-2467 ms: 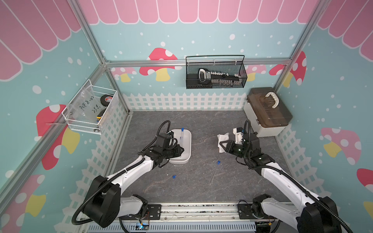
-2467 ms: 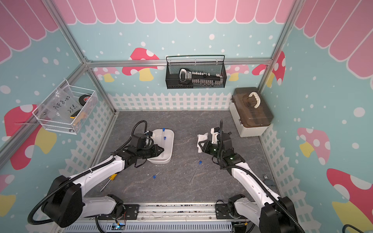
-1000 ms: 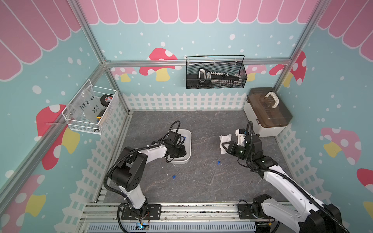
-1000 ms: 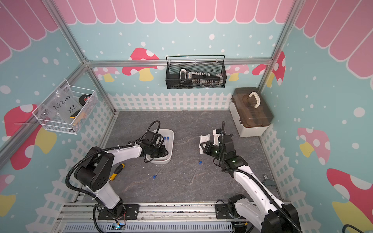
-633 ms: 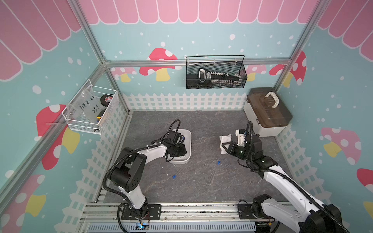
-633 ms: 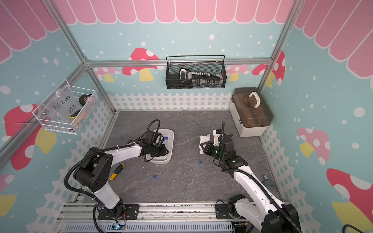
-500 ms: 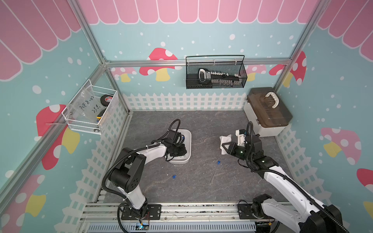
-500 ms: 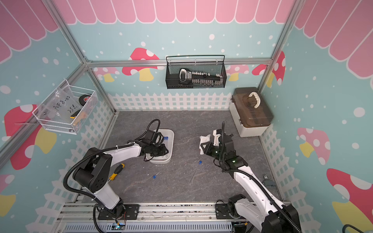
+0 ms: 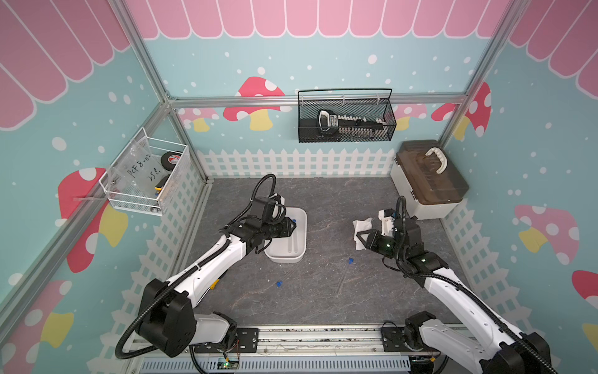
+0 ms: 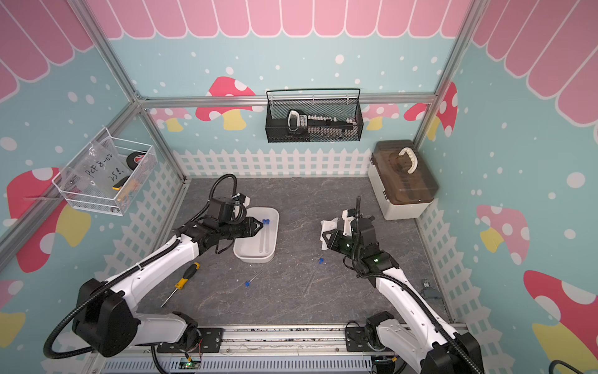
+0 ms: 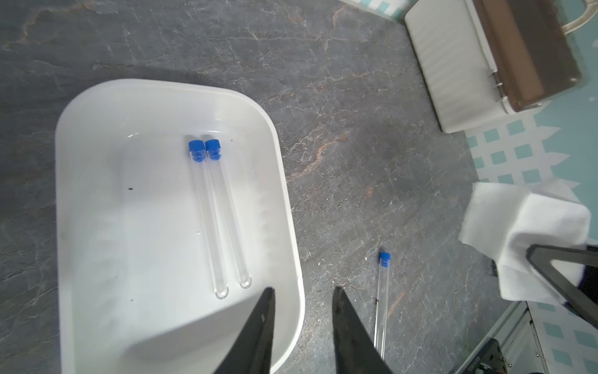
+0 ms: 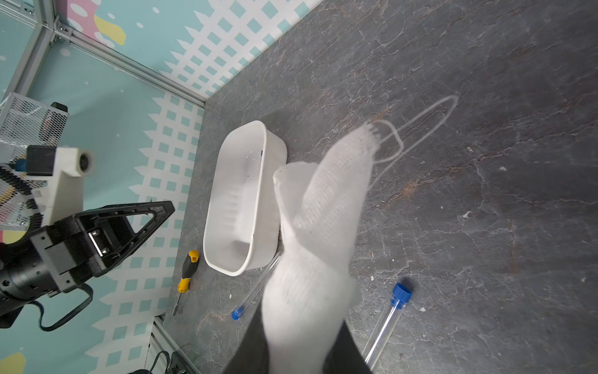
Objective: Wipe the exteriors of test tubes
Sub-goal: Place the test tube in the storage box, then pick up the test tube at the center of the board.
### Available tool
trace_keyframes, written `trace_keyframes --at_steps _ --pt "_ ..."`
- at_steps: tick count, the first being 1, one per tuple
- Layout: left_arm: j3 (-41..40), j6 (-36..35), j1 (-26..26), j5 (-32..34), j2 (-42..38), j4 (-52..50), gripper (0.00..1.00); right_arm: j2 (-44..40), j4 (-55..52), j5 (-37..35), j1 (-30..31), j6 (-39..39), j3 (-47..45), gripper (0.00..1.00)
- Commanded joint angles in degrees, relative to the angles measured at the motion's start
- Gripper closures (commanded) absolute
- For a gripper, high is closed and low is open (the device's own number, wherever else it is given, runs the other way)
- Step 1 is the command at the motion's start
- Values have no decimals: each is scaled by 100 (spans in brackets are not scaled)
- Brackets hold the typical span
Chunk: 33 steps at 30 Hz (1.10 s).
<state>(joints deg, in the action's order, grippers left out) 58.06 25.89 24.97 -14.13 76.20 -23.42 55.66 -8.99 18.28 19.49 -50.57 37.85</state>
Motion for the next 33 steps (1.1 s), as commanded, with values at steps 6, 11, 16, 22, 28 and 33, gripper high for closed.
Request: trace_keyframes --at_steps 6,11,16,22,28,33 --pt "-326 -53 925 57 -4 -278 66 -273 -231 -138 -32 29 -246 80" --pt "-317 222 1738 337 134 -172 66 -491 -328 -238 -49 -21 -438 80" --pt "-427 499 2388 415 401 201 66 -779 -530 -285 -59 -84 -595 80" --pt "-350 738 3070 641 1001 296 66 -1265 -788 -403 -68 -182 -791 80" --pt "-357 986 3550 865 1348 468 66 -1624 -1159 -380 -68 -121 -870 80" --pt "-324 1067 3742 1138 1604 456 67 -1834 -1277 -313 -68 -94 -966 80"
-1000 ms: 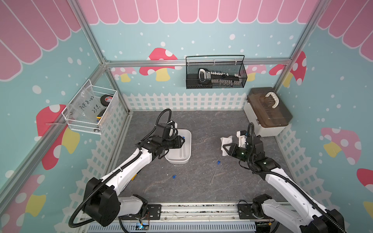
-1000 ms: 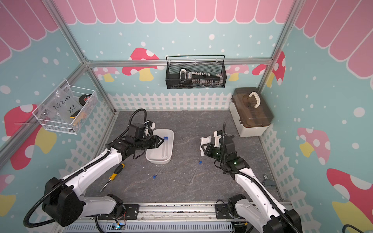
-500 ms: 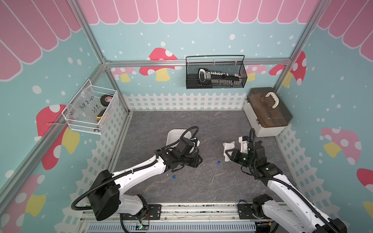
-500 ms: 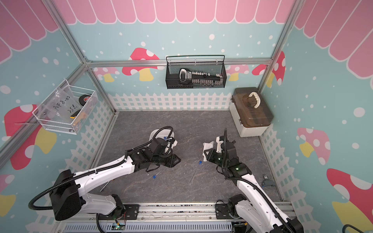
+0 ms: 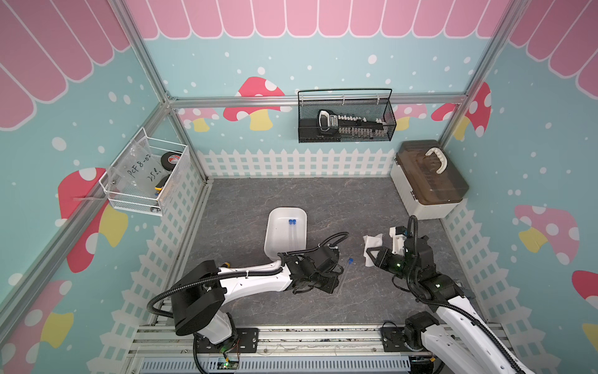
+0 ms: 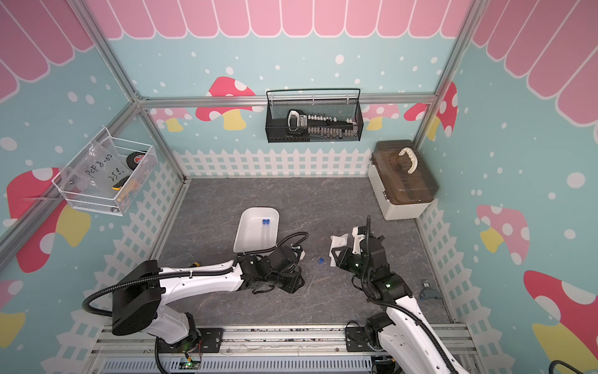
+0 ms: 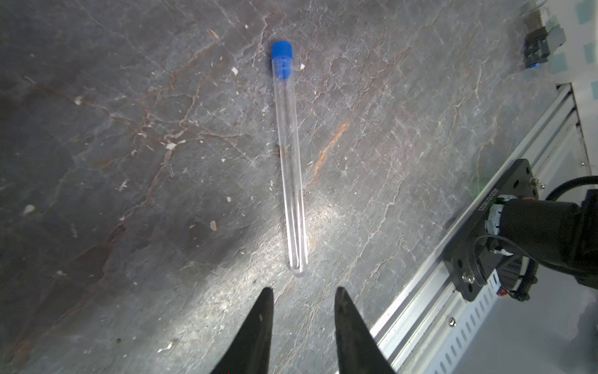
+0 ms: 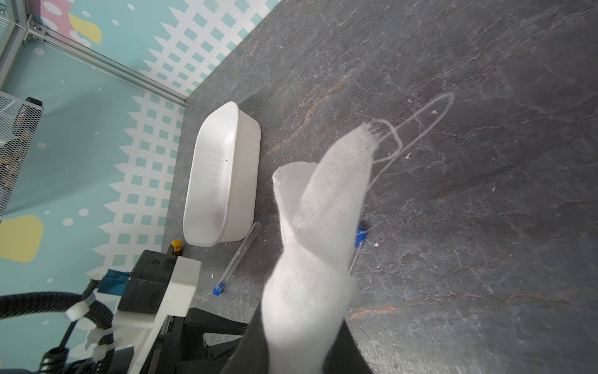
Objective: Wipe the exteriors of test tubes
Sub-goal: Pick up the test tube at the center of the board.
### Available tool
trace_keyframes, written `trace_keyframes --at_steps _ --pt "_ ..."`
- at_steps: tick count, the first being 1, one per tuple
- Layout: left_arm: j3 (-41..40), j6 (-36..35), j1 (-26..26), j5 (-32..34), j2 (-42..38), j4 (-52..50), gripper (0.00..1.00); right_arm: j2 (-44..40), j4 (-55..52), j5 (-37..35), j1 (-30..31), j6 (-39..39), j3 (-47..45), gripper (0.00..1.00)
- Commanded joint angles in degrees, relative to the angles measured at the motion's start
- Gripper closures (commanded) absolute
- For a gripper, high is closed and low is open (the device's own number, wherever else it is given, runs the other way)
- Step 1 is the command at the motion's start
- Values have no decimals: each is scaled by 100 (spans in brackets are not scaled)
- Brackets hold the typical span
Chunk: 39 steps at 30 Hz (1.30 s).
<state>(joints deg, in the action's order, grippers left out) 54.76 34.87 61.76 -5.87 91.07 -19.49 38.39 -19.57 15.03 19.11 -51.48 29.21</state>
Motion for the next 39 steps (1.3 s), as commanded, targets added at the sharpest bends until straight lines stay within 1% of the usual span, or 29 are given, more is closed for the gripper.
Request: trace_keyframes --at_steps 1,6,13,21,28,33,39 --pt "29 184 89 350 172 42 67 -145 -214 3 -36 -2 -128 80" --pt "301 106 235 586 460 -172 67 -150 -187 -52 -39 48 -163 80" --pt "800 -51 369 551 1083 -361 66 -102 -187 -58 -54 112 -134 80" --pt "1052 -121 381 661 1463 -545 66 -249 -187 -79 -76 44 -220 79" --pt "1080 -103 381 772 1605 -651 68 -340 -182 -94 -82 -2 -300 79" --pt "1011 -51 380 969 1563 -743 68 -324 -183 -71 -83 -2 -332 79" --pt "881 71 325 980 1515 -715 69 -315 -172 -61 -89 -2 -325 79"
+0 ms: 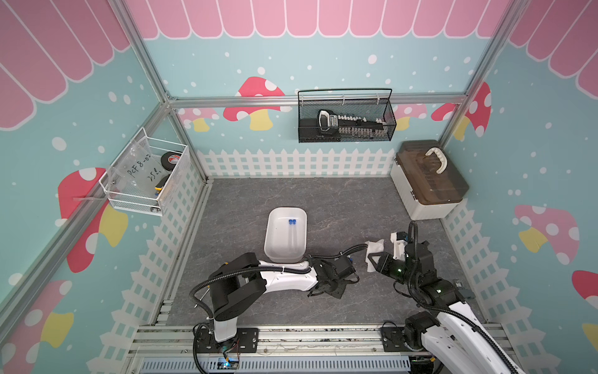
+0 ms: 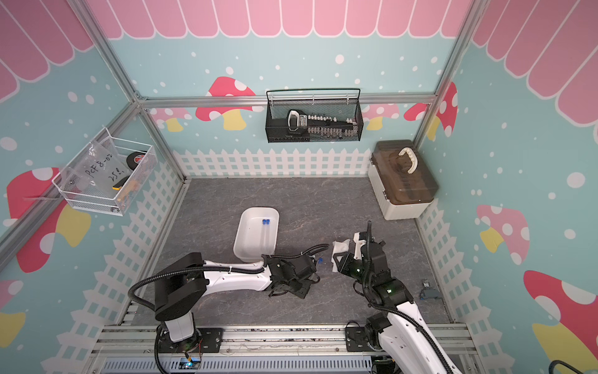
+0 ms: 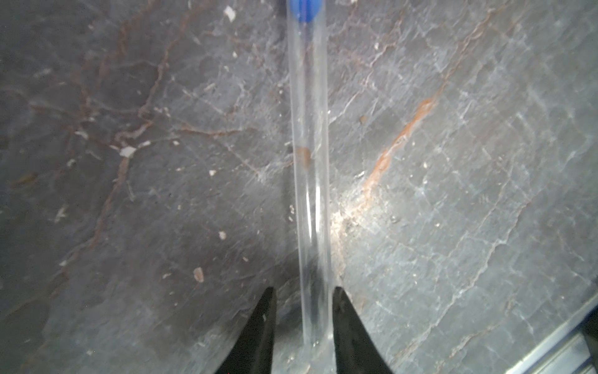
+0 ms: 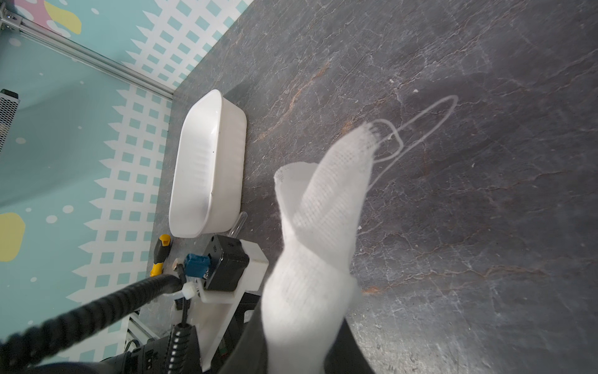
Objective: Wipe the exteriors of test tubes
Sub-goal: Pick up the test tube at the center of the board.
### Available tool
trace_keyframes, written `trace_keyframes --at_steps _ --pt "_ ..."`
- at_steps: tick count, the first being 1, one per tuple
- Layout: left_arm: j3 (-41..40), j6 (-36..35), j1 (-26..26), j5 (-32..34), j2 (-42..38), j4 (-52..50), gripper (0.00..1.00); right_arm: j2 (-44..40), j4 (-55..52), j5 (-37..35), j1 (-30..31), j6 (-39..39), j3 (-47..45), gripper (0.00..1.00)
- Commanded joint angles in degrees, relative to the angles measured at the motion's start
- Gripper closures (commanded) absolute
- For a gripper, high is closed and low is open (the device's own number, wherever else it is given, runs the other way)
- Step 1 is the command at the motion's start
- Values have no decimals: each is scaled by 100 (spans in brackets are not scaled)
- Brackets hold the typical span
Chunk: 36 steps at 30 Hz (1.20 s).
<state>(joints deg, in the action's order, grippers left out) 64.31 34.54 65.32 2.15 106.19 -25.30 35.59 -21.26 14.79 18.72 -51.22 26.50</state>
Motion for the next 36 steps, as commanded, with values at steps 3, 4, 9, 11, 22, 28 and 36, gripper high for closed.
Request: trace_keyframes --at_steps 3,4,9,11,22,28,36 --pt "-200 190 -131 169 -84 -83 69 -40 -3 -28 -53 -37 -55 79" --pt "-236 214 -168 165 -105 -65 69 -40 2 -24 -53 -37 -56 79" --pt "-311 228 -223 127 -144 -36 68 12 7 -3 -52 -28 -62 78" --pt "-313 237 -231 118 -129 -36 69 27 16 1 -53 -28 -59 78" --pt "-415 290 -449 114 -217 -53 67 34 32 10 -52 -30 -30 78" --pt "-386 281 -472 34 -187 -92 66 35 35 33 -48 -19 -46 78" --pt "2 -115 -222 197 188 -670 66 31 71 54 -61 -19 -54 77"
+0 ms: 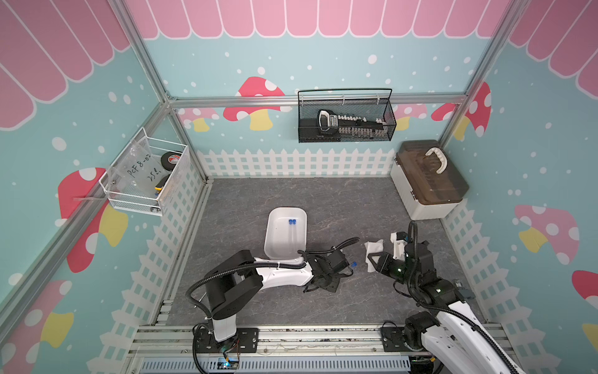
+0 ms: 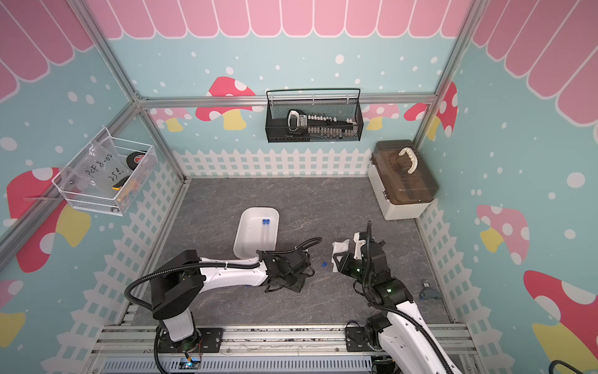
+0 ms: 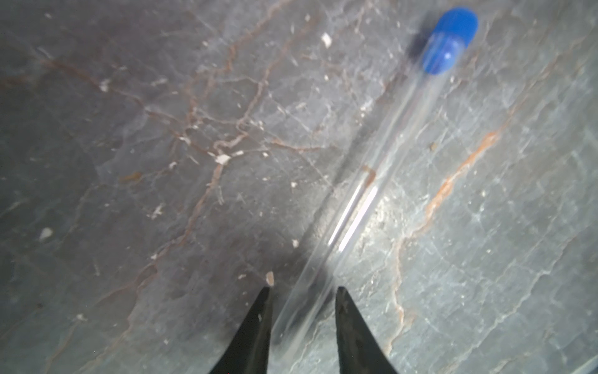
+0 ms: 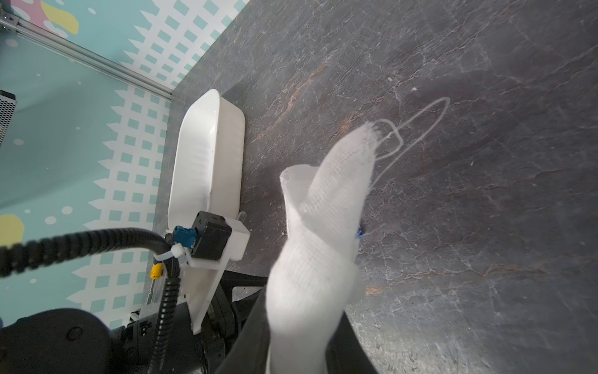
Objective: Wipe the exteriors of test tubes
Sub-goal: Pick up the test tube at the center of the board.
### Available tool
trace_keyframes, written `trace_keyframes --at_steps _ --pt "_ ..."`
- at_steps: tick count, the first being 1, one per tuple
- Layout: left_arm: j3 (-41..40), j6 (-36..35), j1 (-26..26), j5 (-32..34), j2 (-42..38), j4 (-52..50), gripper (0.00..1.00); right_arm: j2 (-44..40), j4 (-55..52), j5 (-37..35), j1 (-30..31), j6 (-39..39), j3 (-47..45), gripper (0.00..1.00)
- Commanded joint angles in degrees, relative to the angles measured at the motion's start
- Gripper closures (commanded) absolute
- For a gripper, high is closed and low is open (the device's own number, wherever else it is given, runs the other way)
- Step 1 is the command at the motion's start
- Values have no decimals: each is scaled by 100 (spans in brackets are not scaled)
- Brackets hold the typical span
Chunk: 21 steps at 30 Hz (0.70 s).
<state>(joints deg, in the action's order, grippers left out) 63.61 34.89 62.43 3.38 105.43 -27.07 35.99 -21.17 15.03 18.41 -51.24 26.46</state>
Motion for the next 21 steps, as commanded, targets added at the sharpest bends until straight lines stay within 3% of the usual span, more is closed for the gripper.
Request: trace_keyframes --at_steps 1,5,12,17,21 --pt "84 -191 67 90 300 -531 66 -13 66 33 -31 -17 -53 77" --pt "171 -399 111 179 444 -748 69 -56 60 22 -34 -17 -66 77" --pt "204 -423 151 49 655 -769 89 -106 58 19 -27 -85 -137 77" --pt "276 -273 134 -7 438 -716 91 -131 60 40 -39 -99 -134 77" --pt "12 140 -120 -530 -143 -122 91 -68 49 177 -33 -88 -15 77"
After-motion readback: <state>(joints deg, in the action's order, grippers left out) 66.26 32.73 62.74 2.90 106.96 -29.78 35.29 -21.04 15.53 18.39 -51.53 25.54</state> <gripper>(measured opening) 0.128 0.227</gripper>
